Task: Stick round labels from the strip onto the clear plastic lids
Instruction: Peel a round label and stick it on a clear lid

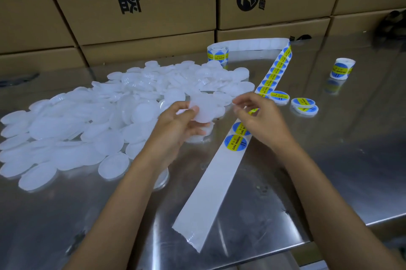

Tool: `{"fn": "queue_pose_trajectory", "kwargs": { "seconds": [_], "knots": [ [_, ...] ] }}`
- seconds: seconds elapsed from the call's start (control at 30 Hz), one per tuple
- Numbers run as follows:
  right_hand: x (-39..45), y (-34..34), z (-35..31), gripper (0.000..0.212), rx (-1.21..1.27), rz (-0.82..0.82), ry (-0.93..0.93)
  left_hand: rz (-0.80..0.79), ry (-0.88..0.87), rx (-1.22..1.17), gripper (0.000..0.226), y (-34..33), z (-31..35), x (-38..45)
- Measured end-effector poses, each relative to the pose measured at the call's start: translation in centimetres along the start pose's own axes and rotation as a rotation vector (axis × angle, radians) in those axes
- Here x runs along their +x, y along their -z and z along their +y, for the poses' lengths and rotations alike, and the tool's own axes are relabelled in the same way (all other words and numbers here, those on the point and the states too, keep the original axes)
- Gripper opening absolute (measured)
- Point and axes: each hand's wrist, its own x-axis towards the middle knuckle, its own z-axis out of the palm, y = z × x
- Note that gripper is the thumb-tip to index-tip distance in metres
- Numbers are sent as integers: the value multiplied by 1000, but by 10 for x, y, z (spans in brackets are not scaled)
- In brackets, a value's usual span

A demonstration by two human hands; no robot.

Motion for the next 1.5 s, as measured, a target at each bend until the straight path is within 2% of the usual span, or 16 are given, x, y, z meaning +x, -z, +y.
{"fn": "queue_pose_trajectory", "kwargs": {
  "seconds": [0.07, 0.13, 0.23, 0.33, 0.57, 0.7, 0.93, 1.2, 1.4, 1.5],
  "knots": [
    [-3, 17, 12, 19, -151, -80, -9, -184, 84, -81, 12, -9, -2, -4],
    [-8, 24, 18, 23, -232, -168, 1, -241, 106, -70, 12, -17, -8, -6],
    [-19, 24, 20, 38, -347, -273, 37, -160, 79, -7, 13, -22, -18, -2],
    [-29, 16, 15, 40, -402, -295, 112, -100, 42, 9, 9, -19, -23, 3],
    [-37, 5, 6, 34, -399, -344, 159, -174, 25, -4, 10, -18, -27, 2],
    [-38, 9, 6, 33, -365, -373, 141, -178, 13, 46, 8, -19, -28, 2],
    [-35, 10, 4, 16, -254, -365, 166, -171, 4, 126, 8, -22, -28, 1],
    [-39, 12, -2, 17, -165, -282, 220, -166, -4, 179, 11, -24, -25, 0],
    [-39, 15, -12, 21, 131, -343, 16, -146, 14, 163, 10, -22, -27, 3],
    [-38, 17, -14, 15, 250, -326, -73, -152, 22, 118, 6, -21, -27, 3]
  ]
}}
